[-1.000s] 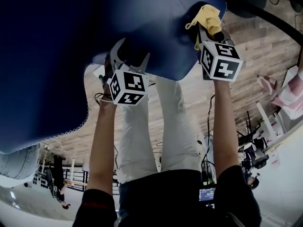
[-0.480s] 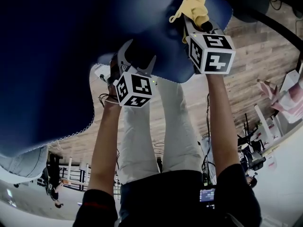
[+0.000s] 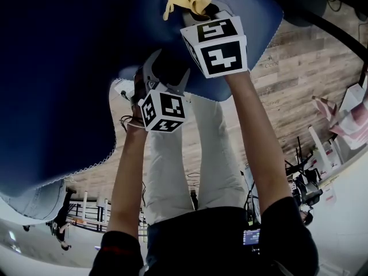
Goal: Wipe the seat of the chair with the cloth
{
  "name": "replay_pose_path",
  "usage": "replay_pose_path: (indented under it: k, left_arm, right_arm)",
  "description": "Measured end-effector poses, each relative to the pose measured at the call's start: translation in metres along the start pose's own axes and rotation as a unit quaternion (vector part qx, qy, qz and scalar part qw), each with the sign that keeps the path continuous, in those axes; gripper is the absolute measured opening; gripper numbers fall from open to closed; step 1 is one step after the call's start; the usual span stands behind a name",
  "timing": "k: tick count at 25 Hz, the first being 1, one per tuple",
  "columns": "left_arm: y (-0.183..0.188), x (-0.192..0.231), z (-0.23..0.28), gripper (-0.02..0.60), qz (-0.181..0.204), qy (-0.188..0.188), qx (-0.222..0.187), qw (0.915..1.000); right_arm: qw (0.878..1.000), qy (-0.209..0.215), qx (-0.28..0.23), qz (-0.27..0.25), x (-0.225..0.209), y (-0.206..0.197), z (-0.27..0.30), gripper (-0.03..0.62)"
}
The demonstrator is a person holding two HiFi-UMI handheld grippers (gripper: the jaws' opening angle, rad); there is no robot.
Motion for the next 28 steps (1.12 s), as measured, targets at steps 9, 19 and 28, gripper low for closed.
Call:
replay_pose_path:
  k: [9,19,28]
  left_arm:
    - [-0.001,0.000,0.000,0.346,0.001,0.003,0.000,1.0000]
    - [-0.002,-0.001,0.002,0.346,0.001,0.009,0.001,1.0000]
    - [-0.003,-0.002,0.004,0.345,-0.010,0.018,0.025,0.9995]
  right_arm:
    - [1.000,0.009,-0.006,0.014,0.004,0.006,0.007,0.067]
    - [0.999,0.018,-0.018,0.037,0.001,-0.001,0.002,0.069]
    - [0.995,0.073,0.057,0.027,0.013,-0.032,-0.015,0.071]
Point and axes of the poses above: the fingertips, and each gripper's own axes: z forward along the fingers, x to its left, y out of its top, the point moved 7 cm from there along -z, backward along the fingers, and after that the axes turned 12 degrees about -z, right-handed, at the moved point
